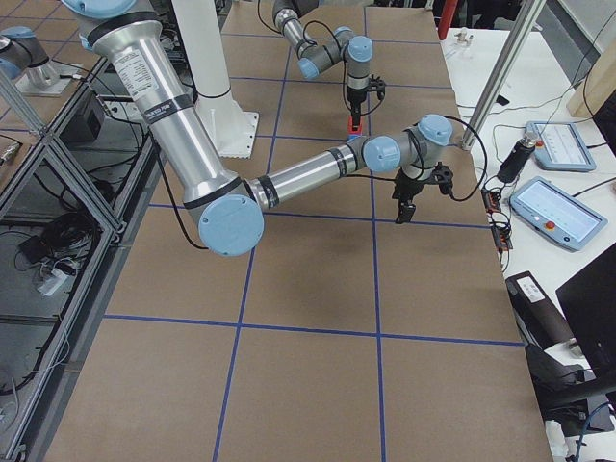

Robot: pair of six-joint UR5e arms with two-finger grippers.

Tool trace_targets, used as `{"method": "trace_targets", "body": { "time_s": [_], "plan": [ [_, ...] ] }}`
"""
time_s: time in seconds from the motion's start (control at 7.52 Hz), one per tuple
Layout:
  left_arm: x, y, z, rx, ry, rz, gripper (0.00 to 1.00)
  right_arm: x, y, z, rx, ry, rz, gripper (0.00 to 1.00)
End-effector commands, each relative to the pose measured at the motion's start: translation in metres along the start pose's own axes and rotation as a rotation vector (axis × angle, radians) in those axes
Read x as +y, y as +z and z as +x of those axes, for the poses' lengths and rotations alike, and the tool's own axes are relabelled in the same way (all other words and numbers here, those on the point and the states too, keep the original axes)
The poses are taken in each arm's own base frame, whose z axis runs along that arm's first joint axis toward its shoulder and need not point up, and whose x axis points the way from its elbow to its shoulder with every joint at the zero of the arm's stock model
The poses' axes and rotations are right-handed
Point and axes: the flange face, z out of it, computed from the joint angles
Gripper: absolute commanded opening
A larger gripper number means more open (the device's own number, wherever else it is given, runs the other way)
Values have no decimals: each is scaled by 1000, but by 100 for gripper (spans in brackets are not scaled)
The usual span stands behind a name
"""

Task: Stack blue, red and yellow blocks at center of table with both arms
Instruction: 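Open the left gripper and move it back toward the yellow cube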

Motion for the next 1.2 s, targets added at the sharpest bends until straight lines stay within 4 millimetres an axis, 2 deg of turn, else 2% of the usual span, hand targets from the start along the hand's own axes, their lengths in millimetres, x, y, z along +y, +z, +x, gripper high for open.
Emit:
{"method": "trace_targets", "body": {
  "time_s": [0.0, 0.13, 0.27, 0.4, 0.53, 0.67, 0.8, 0.93, 1.06],
  "plan": [
    [-21, -50, -13, 29, -16, 45, 100, 0, -1, -1, 0, -4, 1, 99],
    [-44, -91, -46, 35, -28, 29, 100, 0, -1, -1, -1, -8, 2, 99],
    [-59, -119, -117, 31, 21, 14, 100, 0, -2, -2, -2, -12, 4, 99],
    [-64, -124, -210, -1, 94, 39, 100, 0, -2, -2, -2, -12, 4, 99],
    [-66, -117, -293, -48, 120, 46, 100, 0, -1, -1, 0, -9, 4, 99],
    [-71, -111, -361, -95, 159, 36, 100, 0, -1, -3, 0, -12, 4, 99],
    [-69, -96, -418, -125, 210, -9, 100, 0, -1, -3, 0, -13, 4, 99],
    [-59, -73, -457, -133, 194, -31, 100, 0, -1, -3, 0, -13, 4, 99],
    [-56, -50, -486, -127, 179, -25, 100, -1, -2, -5, -1, -15, 5, 99]
  ]
}}
